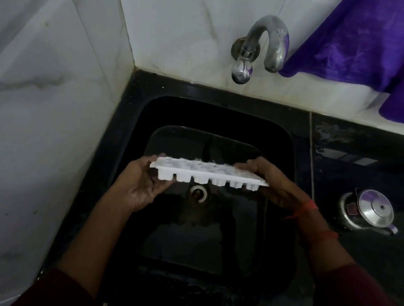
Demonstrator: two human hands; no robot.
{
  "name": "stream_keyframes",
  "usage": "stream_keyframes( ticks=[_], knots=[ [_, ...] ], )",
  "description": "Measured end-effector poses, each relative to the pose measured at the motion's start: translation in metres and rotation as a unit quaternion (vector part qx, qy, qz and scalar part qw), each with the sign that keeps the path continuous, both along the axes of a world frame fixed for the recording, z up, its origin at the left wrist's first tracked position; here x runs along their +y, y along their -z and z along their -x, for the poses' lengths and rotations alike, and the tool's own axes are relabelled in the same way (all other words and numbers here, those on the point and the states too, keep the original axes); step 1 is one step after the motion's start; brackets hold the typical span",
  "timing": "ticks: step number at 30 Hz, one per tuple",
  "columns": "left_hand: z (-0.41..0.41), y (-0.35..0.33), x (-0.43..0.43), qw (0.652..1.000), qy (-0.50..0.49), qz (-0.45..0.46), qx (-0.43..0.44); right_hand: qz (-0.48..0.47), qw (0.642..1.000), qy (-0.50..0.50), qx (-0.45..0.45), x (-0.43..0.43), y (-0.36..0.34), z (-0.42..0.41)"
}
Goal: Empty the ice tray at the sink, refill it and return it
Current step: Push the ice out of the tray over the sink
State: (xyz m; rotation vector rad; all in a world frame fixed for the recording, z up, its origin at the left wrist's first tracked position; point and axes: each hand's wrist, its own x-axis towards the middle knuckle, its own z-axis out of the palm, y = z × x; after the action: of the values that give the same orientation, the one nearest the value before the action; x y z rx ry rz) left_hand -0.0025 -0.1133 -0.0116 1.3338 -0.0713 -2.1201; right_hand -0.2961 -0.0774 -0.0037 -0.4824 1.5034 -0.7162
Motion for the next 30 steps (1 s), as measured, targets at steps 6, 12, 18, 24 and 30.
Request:
stream_keyframes(
  ticks=[6, 12, 18, 24, 30],
  knots=[
    [0.005, 0.012, -0.01, 0.997, 0.006, -0.071, 0.019, -0.118, 0.989, -0.041, -0.082, -0.001, 0.016, 0.018],
    [0.011, 0.02, -0.023, 0.995, 0.014, -0.093, 0.016, -0.15, 0.977, -0.124, -0.092, -0.014, 0.022, 0.03],
    [0.014, 0.028, -0.032, 0.994, 0.075, -0.055, -0.053, -0.029, 0.991, -0.108, 0.078, -0.033, 0.023, 0.022],
    [0.026, 0.029, -0.037, 0.994, -0.005, 0.054, -0.094, 0.102, 0.974, -0.133, 0.156, -0.055, 0.02, 0.019],
    [0.025, 0.024, -0.045, 0.985, -0.039, 0.113, -0.122, 0.195, 0.968, 0.026, 0.158, -0.102, -0.018, 0.02]
  ],
)
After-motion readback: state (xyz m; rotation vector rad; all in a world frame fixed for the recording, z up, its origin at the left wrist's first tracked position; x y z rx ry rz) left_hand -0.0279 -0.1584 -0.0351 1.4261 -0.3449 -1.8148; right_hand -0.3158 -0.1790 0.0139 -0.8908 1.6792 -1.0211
